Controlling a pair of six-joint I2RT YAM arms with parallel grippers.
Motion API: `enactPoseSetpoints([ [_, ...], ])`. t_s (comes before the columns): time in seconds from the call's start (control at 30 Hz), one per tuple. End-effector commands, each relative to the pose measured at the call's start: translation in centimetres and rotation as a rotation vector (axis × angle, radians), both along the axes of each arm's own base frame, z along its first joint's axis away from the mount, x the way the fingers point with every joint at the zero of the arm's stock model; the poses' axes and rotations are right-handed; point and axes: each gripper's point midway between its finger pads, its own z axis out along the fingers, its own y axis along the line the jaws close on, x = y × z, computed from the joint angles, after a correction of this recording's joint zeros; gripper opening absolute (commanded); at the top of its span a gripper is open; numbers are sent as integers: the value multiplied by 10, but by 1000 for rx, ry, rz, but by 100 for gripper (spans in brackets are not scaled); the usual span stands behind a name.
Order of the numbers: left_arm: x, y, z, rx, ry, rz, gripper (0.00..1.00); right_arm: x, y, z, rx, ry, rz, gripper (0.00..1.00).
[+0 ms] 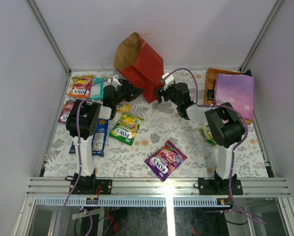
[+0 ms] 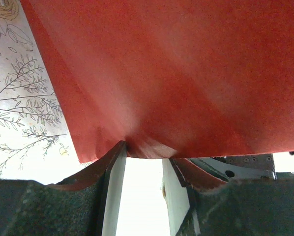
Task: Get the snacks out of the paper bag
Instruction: Adjust the paper bag at the center of the board.
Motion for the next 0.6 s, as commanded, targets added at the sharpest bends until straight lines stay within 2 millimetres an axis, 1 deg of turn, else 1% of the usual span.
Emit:
enactPoseSetpoints([
  [0.0,-2,-4,28,-3,-94,-17,34,4,11,7,4,-2,36,77],
  [0.33,-4,-3,36,-4,-109,-17,34,1,12,-8,-61,55,67,60],
  [0.43,-6,-3,37,-4,-111,-17,34,0,13,-9,-63,62,77,59],
  [0.57,-8,-3,40,-4,-115,-18,34,-4,17,-7,-35,64,99,64],
])
